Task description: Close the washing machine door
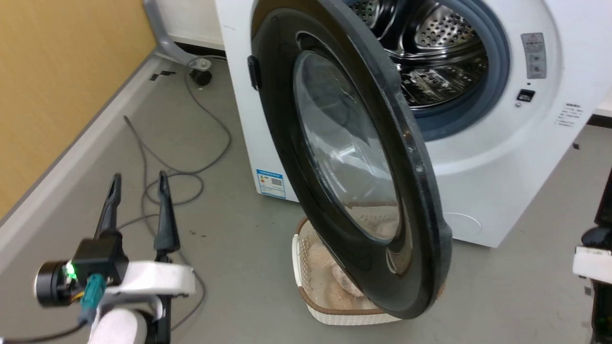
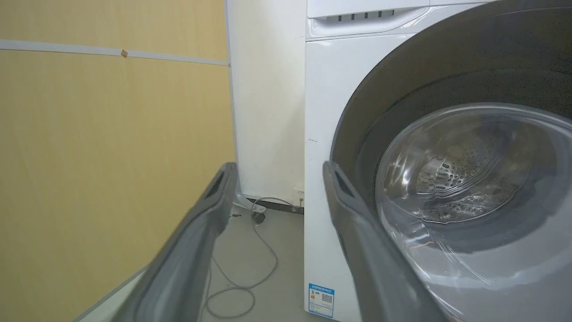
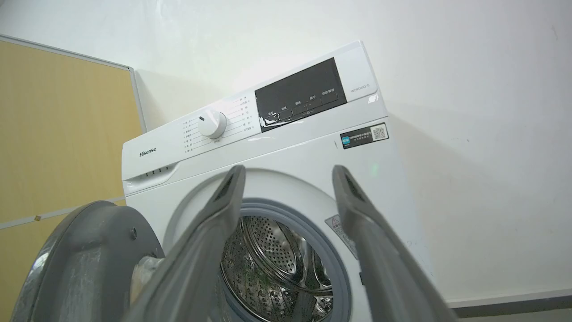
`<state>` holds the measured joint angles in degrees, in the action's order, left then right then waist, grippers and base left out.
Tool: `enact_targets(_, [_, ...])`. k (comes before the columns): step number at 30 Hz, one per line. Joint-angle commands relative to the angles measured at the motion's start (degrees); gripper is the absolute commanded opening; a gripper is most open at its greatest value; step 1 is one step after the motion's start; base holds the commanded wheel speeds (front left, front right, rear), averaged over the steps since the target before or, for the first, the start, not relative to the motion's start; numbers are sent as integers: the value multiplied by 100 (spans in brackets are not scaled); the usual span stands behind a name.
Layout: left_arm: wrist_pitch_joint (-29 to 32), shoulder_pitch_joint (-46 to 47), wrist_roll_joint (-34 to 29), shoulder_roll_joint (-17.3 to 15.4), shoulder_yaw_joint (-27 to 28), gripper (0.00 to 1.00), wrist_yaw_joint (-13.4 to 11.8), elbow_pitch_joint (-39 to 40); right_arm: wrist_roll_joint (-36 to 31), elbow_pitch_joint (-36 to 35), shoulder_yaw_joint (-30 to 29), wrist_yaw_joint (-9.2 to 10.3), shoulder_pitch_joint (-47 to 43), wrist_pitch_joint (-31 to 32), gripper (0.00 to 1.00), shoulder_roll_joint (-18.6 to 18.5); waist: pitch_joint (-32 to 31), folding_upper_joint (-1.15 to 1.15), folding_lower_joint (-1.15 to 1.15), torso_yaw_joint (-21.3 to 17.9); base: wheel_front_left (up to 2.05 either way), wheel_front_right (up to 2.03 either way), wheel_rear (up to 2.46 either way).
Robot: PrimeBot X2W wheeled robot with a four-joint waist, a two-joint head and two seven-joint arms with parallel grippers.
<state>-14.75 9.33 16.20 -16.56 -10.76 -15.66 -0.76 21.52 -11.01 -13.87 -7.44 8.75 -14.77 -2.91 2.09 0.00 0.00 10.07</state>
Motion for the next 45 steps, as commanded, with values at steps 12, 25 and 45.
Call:
enact_targets(12, [-24,-889,-472,374,570,100,118,162,-703,-1096,1605,-5,300,-23,0,3,-112,0,0,219,0,0,0])
enact_targets(25, [-25,-1137,-790,783,1058,100,424,94,-1683,-233,3191,-5,-341,-23,0,-503,-186,0,0,228,0,0,0])
enact_targets(45, [-25,-1104,-1073,1116,1404,100,763,126,-1983,1021,2590,-5,-811,-23,0,-693,13,0,0,-54,0,0,0])
